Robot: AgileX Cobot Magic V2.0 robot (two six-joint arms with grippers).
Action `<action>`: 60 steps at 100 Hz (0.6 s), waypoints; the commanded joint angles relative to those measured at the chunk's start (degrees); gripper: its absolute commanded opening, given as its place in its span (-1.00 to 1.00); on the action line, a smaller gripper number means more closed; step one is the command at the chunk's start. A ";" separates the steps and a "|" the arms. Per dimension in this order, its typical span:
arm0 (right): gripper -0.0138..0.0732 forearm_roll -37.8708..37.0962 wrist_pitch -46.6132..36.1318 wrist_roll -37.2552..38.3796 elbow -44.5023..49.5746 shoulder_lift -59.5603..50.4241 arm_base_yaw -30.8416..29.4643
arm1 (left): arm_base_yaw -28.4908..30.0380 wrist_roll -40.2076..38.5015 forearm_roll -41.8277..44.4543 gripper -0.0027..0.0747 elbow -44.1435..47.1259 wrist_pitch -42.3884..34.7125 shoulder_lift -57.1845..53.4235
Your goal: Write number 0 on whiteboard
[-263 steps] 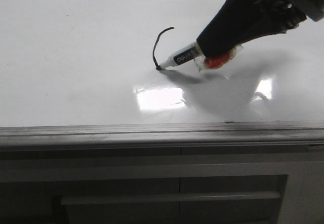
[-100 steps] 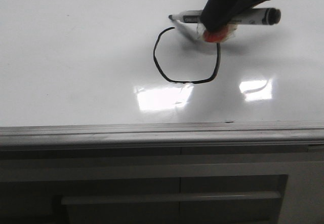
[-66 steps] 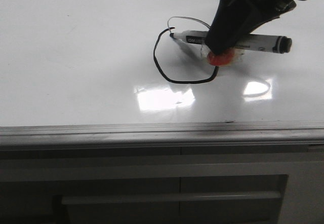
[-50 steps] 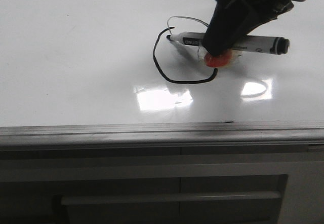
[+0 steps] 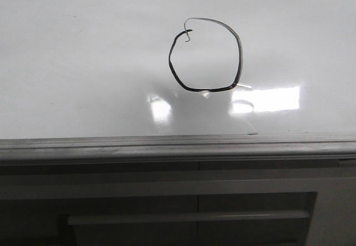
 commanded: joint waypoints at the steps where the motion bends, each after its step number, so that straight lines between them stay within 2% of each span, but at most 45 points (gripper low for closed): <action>1: -0.80 0.41 1.12 -3.65 -1.79 0.09 2.61 | -0.20 6.31 -1.03 0.19 -6.46 4.53 3.69; 17: -0.80 1.57 0.55 -5.98 -1.91 1.74 7.73 | -0.20 14.78 -2.28 0.20 -12.84 12.11 8.86; 36: -0.80 5.41 -0.50 -6.13 -2.14 2.79 8.66 | -0.20 23.92 -6.58 0.20 -17.68 21.84 14.00; 60: -0.80 14.93 -2.76 -13.17 -2.14 3.17 9.78 | -3.78 26.87 -6.96 0.20 -20.65 24.67 18.59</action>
